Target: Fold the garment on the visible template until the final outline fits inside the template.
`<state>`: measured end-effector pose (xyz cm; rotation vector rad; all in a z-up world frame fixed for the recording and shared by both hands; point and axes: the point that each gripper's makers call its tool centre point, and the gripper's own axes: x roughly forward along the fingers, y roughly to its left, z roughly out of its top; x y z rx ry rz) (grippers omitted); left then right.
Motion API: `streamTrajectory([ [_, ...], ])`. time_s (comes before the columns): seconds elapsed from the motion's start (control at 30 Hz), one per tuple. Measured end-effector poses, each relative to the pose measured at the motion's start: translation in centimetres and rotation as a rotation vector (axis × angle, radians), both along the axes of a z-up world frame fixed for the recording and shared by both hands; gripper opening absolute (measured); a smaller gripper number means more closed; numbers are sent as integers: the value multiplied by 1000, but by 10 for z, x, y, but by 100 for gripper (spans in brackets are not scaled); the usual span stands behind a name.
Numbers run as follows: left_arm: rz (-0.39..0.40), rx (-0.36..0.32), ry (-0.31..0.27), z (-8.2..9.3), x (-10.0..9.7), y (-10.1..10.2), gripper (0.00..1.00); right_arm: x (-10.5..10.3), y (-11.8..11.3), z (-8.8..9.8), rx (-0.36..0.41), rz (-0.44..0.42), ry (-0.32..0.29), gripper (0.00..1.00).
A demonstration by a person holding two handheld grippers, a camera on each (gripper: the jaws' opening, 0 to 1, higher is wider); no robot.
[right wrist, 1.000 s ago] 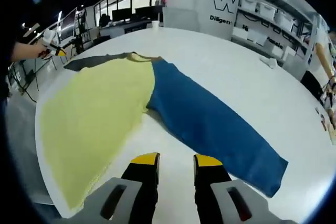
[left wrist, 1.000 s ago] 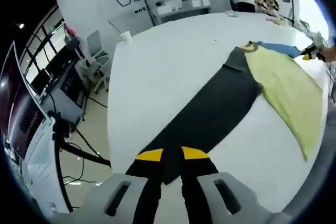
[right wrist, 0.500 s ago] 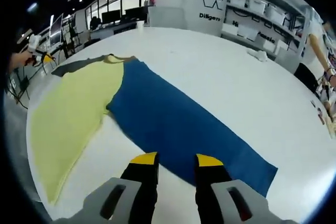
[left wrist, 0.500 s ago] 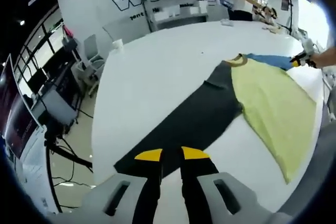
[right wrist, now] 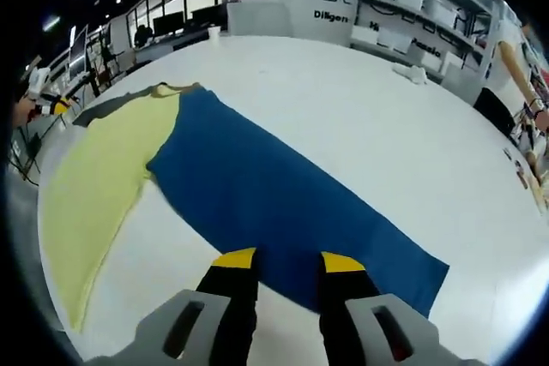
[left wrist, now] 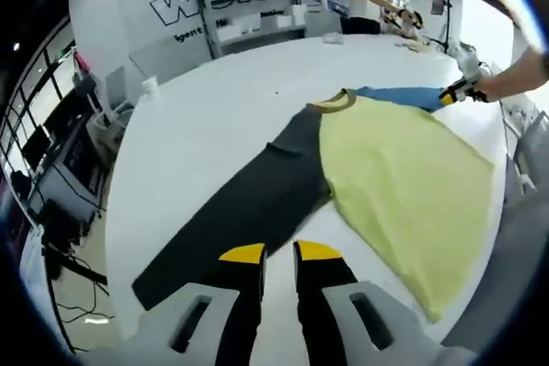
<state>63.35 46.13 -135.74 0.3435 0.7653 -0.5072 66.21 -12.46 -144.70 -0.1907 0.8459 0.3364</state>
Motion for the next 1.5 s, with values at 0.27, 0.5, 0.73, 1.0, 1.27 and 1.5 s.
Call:
streamTrajectory([
  [0.27,-128,-35,36,-13,-20,-49,20,-9,-3,4,-9,-13,1,18],
  [0.5,-226,-36,88,-33,-58,-81,23,-19,-6,8,-16,-28,5,18],
  [0.73,-256,-14,152,-55,-92,-86,24,-26,-10,9,-12,-56,9,18],
  [1.0,-257,-24,151,-56,-99,-90,24,-28,-36,22,32,-165,-45,19],
  [1.27,-242,-53,137,-52,-94,-95,27,-47,-78,23,29,-290,-57,19],
  [1.5,-238,-65,132,-49,-94,-99,32,-64,-104,21,39,-398,-53,19],
])
